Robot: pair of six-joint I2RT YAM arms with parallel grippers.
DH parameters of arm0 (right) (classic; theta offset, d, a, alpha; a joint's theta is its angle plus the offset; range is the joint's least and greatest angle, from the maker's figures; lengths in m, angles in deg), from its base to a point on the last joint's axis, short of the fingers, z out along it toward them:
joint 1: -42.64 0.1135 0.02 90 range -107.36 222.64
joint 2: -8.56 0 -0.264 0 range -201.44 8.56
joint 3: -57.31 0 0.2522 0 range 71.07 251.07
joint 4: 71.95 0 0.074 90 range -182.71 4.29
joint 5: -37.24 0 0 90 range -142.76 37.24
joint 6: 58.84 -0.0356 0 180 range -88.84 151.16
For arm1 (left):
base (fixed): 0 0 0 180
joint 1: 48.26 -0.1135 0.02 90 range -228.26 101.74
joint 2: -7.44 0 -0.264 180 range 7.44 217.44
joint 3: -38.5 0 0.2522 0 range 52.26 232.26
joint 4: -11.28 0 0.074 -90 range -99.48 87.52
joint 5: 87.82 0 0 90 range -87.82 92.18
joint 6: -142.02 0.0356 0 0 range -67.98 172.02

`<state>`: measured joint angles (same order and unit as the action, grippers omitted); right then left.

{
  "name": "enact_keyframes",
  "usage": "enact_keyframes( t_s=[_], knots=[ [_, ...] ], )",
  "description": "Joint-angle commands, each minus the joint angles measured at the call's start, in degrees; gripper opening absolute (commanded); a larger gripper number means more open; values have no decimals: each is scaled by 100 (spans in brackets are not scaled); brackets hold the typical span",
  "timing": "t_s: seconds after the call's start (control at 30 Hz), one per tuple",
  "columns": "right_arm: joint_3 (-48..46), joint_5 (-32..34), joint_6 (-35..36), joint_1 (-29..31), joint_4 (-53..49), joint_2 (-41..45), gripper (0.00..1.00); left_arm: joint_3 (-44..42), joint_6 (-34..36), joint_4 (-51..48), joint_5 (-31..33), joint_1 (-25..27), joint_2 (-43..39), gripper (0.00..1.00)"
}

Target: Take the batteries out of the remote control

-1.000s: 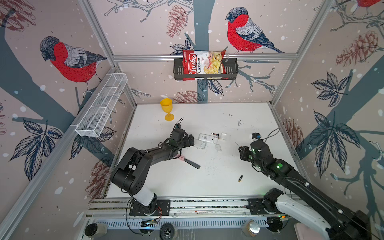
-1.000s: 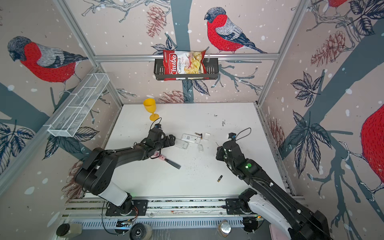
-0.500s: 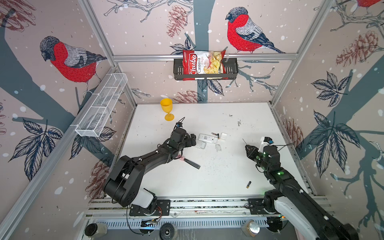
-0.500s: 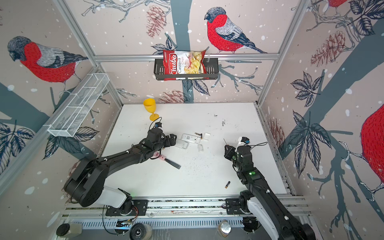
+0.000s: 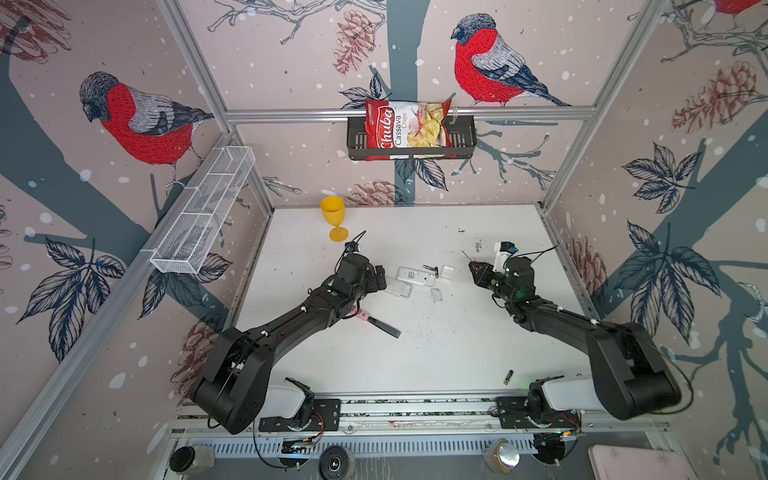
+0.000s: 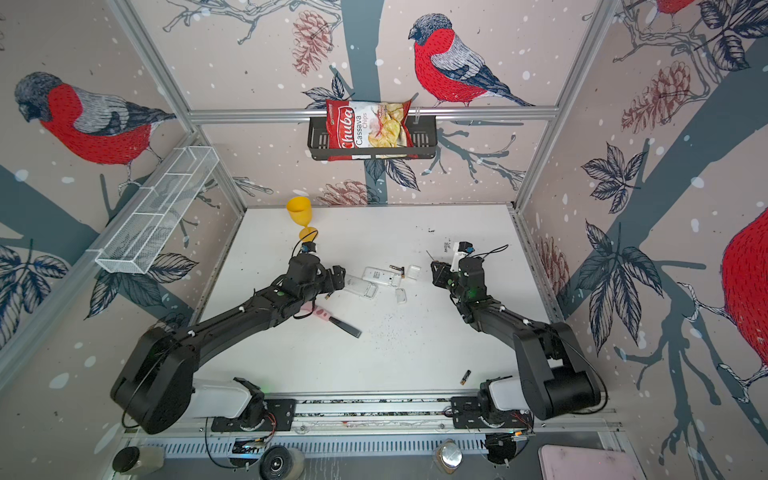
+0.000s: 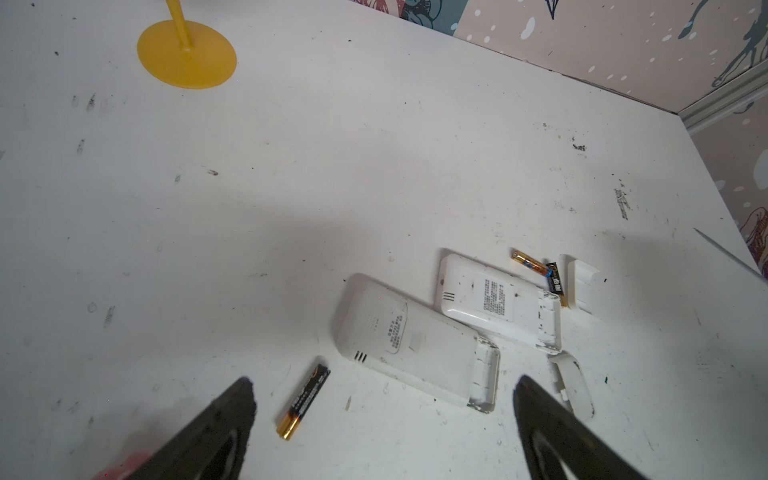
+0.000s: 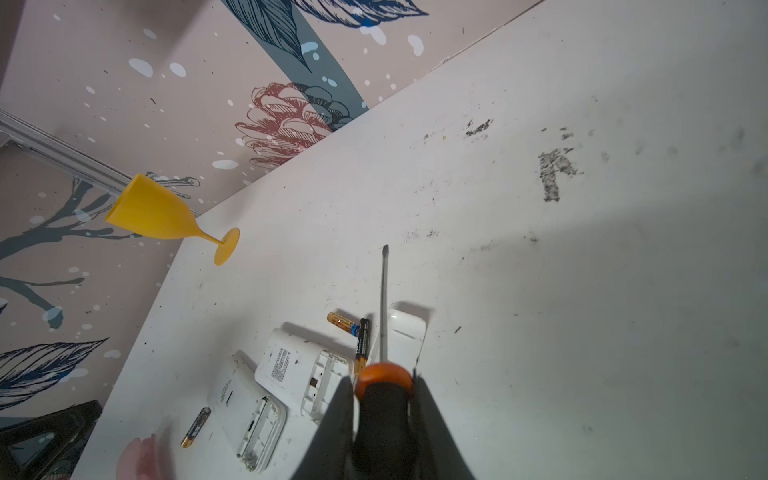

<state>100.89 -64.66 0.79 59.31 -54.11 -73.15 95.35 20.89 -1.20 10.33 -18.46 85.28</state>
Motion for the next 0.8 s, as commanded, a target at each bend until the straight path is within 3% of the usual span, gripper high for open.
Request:
enact_keyframes(
  t_s=[0.0,0.5,0.77],
  knots=[
    [50,333,337,106,470,-372,10,-42,-88,-154,73,13,-120,96],
    [138,630,474,383,701,-1183,42,-151,-193,-286,104,15,-395,96],
    [103,798,637,380,389,-606,46,-57,-142,-553,280,14,-856,96]
  ],
)
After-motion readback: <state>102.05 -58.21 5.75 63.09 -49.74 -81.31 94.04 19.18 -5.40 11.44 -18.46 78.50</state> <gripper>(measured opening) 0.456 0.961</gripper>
